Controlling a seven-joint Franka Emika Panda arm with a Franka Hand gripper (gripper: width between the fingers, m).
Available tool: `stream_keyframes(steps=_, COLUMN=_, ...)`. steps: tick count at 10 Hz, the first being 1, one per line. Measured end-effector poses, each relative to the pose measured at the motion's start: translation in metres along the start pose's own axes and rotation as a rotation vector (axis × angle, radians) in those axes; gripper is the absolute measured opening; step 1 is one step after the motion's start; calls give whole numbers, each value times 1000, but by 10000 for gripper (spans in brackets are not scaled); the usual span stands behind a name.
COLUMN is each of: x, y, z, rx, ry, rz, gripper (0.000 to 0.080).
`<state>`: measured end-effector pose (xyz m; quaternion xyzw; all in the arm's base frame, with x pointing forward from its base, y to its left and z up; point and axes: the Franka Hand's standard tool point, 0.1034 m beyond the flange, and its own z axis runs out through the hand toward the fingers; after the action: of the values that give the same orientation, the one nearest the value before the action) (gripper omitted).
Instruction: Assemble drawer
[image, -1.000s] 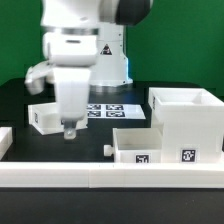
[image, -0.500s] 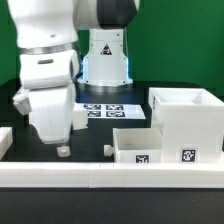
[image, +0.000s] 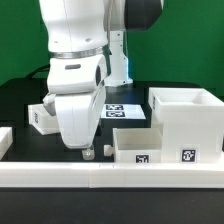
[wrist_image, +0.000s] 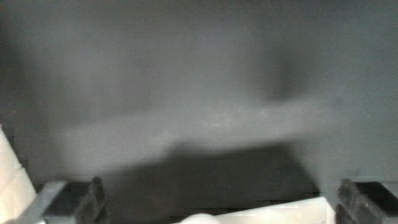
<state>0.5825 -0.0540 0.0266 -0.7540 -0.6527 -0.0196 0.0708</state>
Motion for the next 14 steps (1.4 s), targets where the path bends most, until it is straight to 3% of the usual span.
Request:
stream_keyframes(steps=4, x=-1, y=0, z=1, rx=1, ry=0, rz=2, gripper=649)
stream_keyframes(steps=9, x=27, y=5, z=5, rx=-5, ry=15, rz=-32, gripper=649)
stream_keyframes(steps=13, x=25, y=4, z=6, rx=-3, ry=14, rz=-29, gripper=649)
stream_keyframes(steps=14, x=28, y=2, z=13, rx=-2, ry=19, rz=-53, gripper=649)
